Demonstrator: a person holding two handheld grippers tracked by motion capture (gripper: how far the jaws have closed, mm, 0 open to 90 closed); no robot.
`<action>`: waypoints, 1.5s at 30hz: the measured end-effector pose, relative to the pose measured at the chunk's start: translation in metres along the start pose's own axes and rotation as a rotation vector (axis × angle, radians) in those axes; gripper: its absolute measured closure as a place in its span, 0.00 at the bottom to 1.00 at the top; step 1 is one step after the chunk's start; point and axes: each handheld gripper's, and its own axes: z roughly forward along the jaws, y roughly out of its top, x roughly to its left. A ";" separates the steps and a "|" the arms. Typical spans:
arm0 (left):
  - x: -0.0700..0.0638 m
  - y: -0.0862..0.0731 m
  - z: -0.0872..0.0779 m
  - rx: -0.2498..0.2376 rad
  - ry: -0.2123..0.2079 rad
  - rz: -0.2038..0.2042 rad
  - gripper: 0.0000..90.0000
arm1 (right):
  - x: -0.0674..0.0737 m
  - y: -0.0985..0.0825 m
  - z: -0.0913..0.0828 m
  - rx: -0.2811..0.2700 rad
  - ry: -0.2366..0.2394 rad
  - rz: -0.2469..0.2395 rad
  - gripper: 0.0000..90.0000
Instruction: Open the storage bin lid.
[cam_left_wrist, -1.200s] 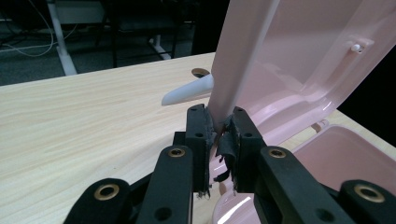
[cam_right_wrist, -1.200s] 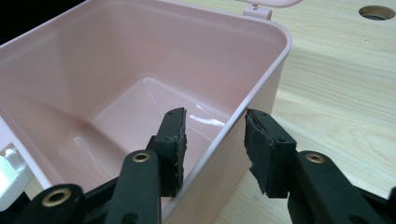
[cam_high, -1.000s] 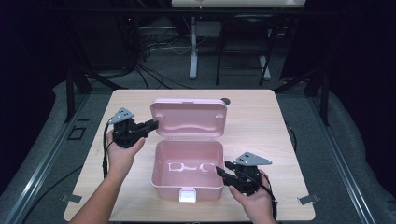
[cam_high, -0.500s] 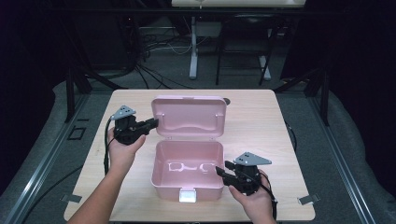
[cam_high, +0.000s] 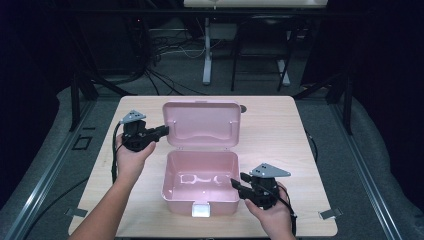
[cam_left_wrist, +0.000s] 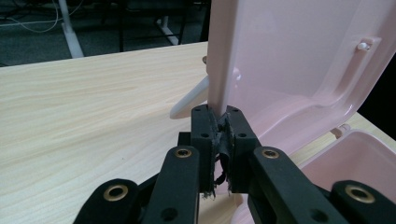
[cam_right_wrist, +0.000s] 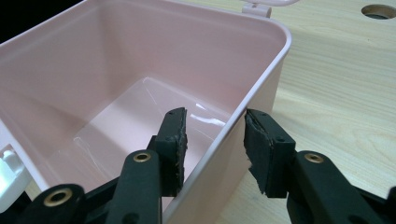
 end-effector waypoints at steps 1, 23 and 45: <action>0.000 0.000 0.000 0.002 0.001 -0.002 0.94 | 0.000 0.000 0.000 0.002 0.000 0.002 0.66; 0.011 0.003 0.005 0.043 -0.024 -0.072 0.95 | 0.006 -0.002 -0.002 0.008 0.015 0.001 0.65; 0.022 0.003 0.018 0.066 -0.041 -0.168 0.96 | 0.005 -0.001 -0.001 0.008 0.019 0.011 0.65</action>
